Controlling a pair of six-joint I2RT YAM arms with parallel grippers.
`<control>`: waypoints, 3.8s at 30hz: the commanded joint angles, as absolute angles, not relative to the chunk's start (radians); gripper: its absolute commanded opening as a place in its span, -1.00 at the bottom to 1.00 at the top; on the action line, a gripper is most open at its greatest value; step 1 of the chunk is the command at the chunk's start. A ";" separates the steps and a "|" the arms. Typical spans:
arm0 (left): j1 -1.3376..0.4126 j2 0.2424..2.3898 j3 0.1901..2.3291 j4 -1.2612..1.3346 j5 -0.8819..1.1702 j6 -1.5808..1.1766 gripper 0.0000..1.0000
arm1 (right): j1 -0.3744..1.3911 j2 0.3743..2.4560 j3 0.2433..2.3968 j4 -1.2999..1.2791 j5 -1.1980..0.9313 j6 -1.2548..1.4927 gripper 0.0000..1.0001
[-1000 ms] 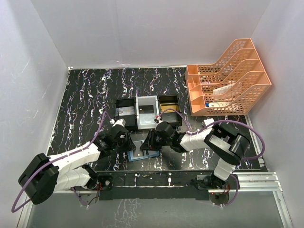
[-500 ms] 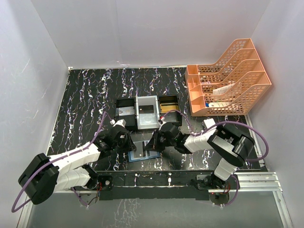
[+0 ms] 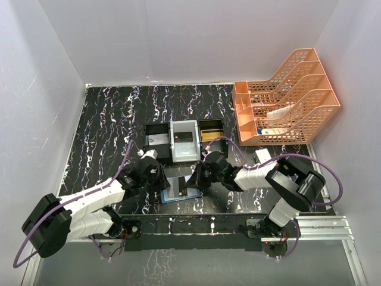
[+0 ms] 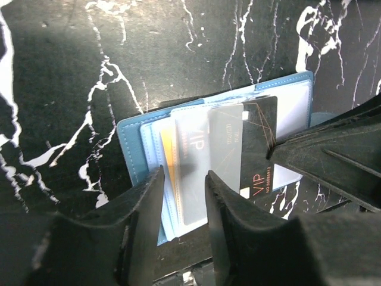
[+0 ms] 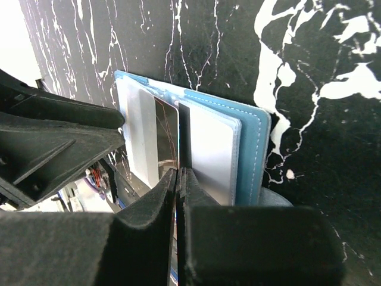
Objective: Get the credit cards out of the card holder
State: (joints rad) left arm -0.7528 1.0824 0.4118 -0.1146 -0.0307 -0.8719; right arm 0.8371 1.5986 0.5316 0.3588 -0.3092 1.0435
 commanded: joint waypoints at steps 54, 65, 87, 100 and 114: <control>-0.756 1.256 0.480 -0.142 0.074 -0.793 -0.80 | 0.830 1.620 0.476 0.613 -0.301 1.189 -0.59; -0.756 1.250 0.480 -0.144 0.074 -0.791 -0.81 | 0.843 1.613 0.464 0.650 -0.268 1.156 -0.36; -0.756 1.225 0.476 -0.149 0.068 -0.795 -0.81 | 0.862 1.691 0.480 0.729 -0.287 1.190 -0.68; -0.757 1.217 0.476 -0.149 0.067 -0.793 -0.81 | 0.862 1.704 0.491 0.736 -0.304 1.192 -1.00; -0.757 1.209 0.482 -0.160 0.058 -0.790 -0.81 | 0.862 1.664 0.475 0.698 -0.275 1.172 -1.00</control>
